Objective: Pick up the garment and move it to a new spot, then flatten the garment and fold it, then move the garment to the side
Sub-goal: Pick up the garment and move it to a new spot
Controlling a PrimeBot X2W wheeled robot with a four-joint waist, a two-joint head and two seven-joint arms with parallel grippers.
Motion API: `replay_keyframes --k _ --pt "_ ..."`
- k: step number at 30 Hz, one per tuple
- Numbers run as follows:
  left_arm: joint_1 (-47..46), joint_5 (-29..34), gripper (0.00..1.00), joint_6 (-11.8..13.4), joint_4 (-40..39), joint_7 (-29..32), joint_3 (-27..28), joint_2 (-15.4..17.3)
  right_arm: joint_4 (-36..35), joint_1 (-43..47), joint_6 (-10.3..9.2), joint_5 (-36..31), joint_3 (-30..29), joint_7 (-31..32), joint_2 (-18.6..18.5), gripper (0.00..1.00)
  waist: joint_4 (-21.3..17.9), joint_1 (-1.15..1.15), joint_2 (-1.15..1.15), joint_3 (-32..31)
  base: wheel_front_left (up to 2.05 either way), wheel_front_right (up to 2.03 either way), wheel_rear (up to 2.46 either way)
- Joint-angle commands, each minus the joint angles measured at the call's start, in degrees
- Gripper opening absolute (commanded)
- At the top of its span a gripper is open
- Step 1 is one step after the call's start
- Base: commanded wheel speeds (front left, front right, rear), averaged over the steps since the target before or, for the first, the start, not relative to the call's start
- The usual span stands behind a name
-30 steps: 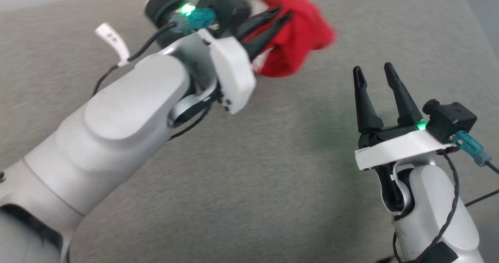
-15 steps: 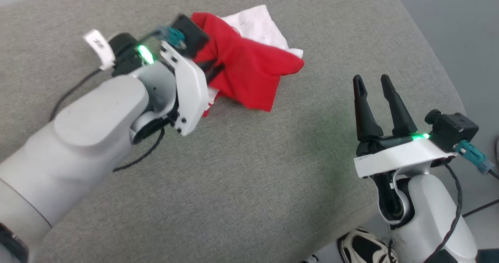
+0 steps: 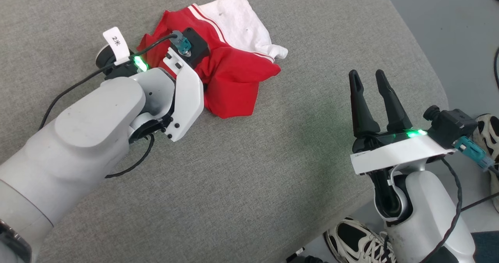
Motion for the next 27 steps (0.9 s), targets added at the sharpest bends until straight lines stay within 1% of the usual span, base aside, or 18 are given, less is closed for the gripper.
replay_keyframes --k 1,2,3,4,5,6,7,11,15,17,20,22,24,27 --pt "3.61 0.47 0.0 0.33 3.44 1.86 -2.27 1.68 -0.05 0.05 -0.02 0.15 -0.15 -0.28 0.1 1.0 0.03 0.0 0.0 0.16 0.0 0.0 0.0" --pt "3.32 0.26 0.0 0.42 3.85 0.95 -2.25 1.66 0.05 0.12 -0.02 0.11 -0.28 -0.28 0.1 1.0 0.23 0.0 0.0 0.1 0.0 0.0 0.0" --pt "2.99 0.2 0.17 0.47 4.01 0.1 -2.16 1.54 0.17 0.19 -0.02 -0.05 -0.3 -0.28 0.11 1.0 0.53 0.0 0.0 -0.03 0.0 0.0 0.0" --pt "2.6 0.09 0.3 0.47 4.0 -0.73 -2.07 1.35 0.21 0.24 -0.01 -0.41 -0.28 -0.28 0.11 1.0 0.94 0.0 0.0 -0.28 0.0 0.0 0.0" --pt "2.1 -0.1 0.5 0.47 3.9 -1.76 -1.96 1.15 0.21 0.26 -0.02 -0.75 -0.31 -0.28 0.1 1.0 1.45 0.0 0.0 -0.59 0.0 0.0 0.0" --pt "1.65 -0.01 0.86 0.47 3.61 -2.88 -1.81 0.95 0.26 0.3 -0.01 -1.15 -0.37 -0.28 0.1 1.0 2.06 0.0 0.0 -1.01 0.0 0.0 0.0" --pt "1.17 -0.06 1.0 0.47 3.2 -4.16 -1.66 0.8 0.32 0.34 -0.02 -1.63 -0.5 -0.28 0.1 1.0 2.72 0.0 0.0 -1.55 0.0 0.0 0.0" --pt "-0.76 -3.03 1.0 0.3 1.81 -11.09 -1.31 -0.87 0.7 0.94 -0.02 -4.33 -1.65 -0.28 0.07 1.0 6.47 0.0 0.0 -4.13 0.0 0.0 0.0" --pt "-0.19 -5.73 1.0 0.25 0.84 -18.82 -1.05 -2.42 1.2 1.68 -0.02 -7.59 -2.95 -0.28 0.04 1.0 10.73 0.0 0.0 -6.93 0.0 0.0 0.0" --pt "1.31 -8.02 1.0 0.25 0.52 -22.16 -0.75 -2.77 1.54 2.11 -0.02 -9.19 -3.66 -0.28 0.02 1.0 12.76 0.0 0.0 -8.26 0.0 0.0 0.0" --pt "3.76 -10.89 1.0 0.25 0.75 -27.16 0.34 -2.35 1.97 2.42 -0.02 -11.46 -4.48 -0.28 0.04 1.0 15.49 0.0 0.0 -9.95 0.0 0.0 0.0" --pt "6.46 -12.05 1.0 0.25 2.1 -30.44 0.86 -1.98 2.2 2.85 -0.01 -12.68 -4.92 -0.28 -0.13 1.0 17.16 0.0 0.0 -10.91 0.0 0.0 0.0" --pt "10.03 -14.44 1.0 0.24 3.81 -33.95 2.09 -2.22 2.61 3.44 -0.02 -13.48 -5.23 -0.28 -0.82 1.0 18.79 0.0 0.0 -11.89 0.0 0.0 0.0" --pt "14.92 -16.46 1.0 0.24 7.0 -37.99 3.81 -2.62 3.31 3.93 -0.02 -14.48 -5.62 -0.28 -2.27 1.0 21.3 0.0 0.0 -13.39 0.0 0.0 0.0"
